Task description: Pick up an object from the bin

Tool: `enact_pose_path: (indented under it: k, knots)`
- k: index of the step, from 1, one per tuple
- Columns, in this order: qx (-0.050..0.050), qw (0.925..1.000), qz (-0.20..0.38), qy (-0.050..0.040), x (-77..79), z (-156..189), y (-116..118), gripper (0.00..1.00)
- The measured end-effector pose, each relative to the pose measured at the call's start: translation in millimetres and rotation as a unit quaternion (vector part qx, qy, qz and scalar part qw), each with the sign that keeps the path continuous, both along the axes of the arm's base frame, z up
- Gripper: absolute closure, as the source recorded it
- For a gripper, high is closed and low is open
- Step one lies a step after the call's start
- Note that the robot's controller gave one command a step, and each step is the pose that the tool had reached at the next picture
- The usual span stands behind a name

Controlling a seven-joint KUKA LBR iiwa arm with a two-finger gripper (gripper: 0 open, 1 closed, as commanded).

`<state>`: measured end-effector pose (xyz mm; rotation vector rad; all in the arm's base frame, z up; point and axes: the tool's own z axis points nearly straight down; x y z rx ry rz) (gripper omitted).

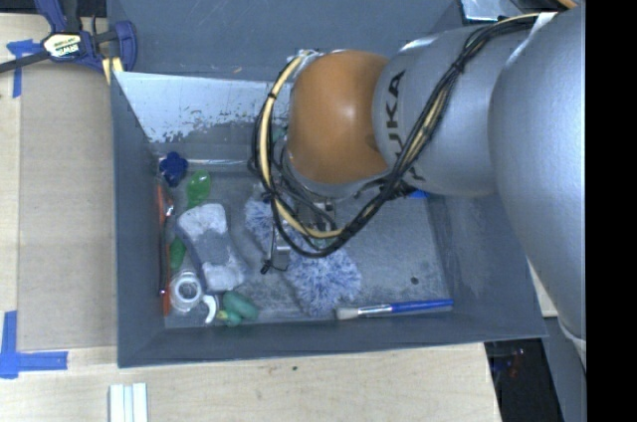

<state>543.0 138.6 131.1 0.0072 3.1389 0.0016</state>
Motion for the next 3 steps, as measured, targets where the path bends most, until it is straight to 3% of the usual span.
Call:
enact_pose_path:
  k: [1,2,3]
  knots:
    - [0.000,1.0000,0.000,0.0000,0.0,0,0,0.00]
    - [-0.001,1.0000,0.009,-0.0007,-18.9,-22,-36,0.00]
    - [0.002,1.0000,-0.008,-0.0059,6.4,81,-36,0.00]
